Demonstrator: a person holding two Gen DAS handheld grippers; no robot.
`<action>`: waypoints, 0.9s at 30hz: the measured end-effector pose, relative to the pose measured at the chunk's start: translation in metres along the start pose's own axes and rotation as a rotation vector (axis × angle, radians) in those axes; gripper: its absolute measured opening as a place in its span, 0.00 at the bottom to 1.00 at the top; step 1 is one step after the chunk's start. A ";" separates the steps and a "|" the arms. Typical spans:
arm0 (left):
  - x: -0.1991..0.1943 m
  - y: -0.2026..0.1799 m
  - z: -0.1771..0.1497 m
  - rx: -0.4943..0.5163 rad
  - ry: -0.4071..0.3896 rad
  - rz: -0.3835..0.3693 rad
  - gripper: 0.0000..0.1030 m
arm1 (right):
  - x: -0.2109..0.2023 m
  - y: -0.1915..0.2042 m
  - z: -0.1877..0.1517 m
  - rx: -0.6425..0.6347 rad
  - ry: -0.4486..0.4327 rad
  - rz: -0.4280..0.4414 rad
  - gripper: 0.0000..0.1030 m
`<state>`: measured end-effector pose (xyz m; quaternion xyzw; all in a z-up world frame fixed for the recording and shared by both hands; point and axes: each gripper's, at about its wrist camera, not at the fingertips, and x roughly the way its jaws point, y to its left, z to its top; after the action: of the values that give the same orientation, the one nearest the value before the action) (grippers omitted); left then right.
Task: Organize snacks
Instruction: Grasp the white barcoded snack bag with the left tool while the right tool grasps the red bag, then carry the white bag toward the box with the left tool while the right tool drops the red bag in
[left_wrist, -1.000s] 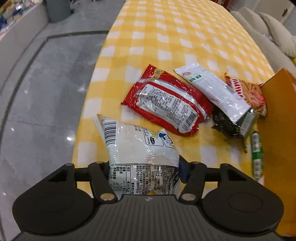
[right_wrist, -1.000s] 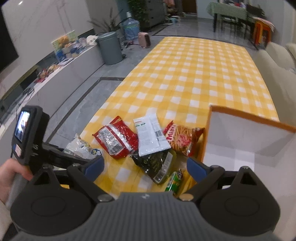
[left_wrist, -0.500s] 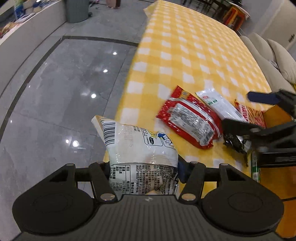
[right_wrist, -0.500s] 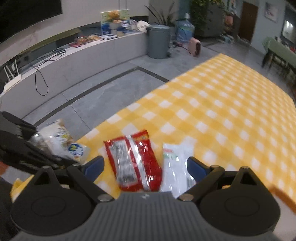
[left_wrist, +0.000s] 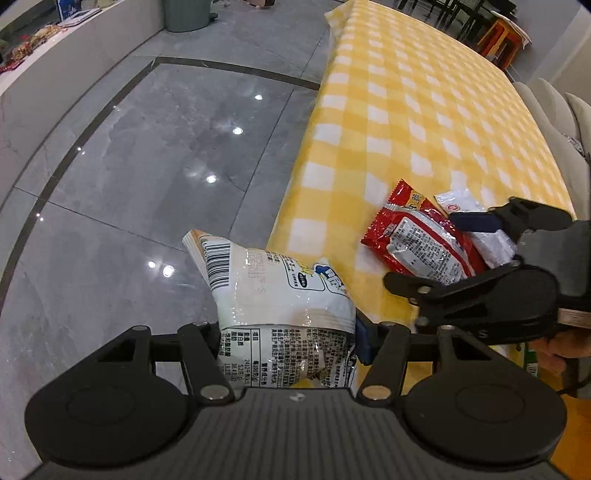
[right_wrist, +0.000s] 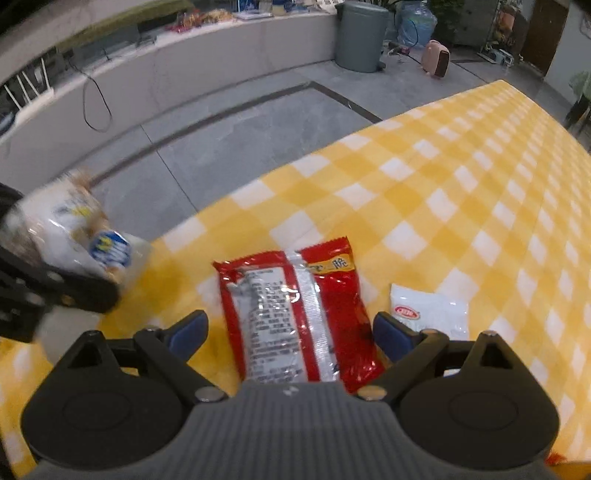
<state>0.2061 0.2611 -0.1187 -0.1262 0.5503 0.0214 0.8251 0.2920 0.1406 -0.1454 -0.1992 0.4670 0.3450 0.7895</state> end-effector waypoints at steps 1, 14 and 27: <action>0.000 0.001 0.000 -0.001 0.000 -0.007 0.66 | 0.003 -0.001 0.000 0.007 0.002 0.003 0.90; -0.008 0.000 -0.005 -0.001 -0.031 0.037 0.66 | -0.008 -0.013 -0.006 0.172 -0.055 0.031 0.70; -0.040 -0.017 -0.032 0.025 -0.066 -0.007 0.66 | -0.105 -0.037 -0.029 0.562 -0.275 0.204 0.70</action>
<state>0.1643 0.2411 -0.0910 -0.1171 0.5226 0.0155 0.8444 0.2676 0.0592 -0.0674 0.1226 0.4505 0.3037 0.8305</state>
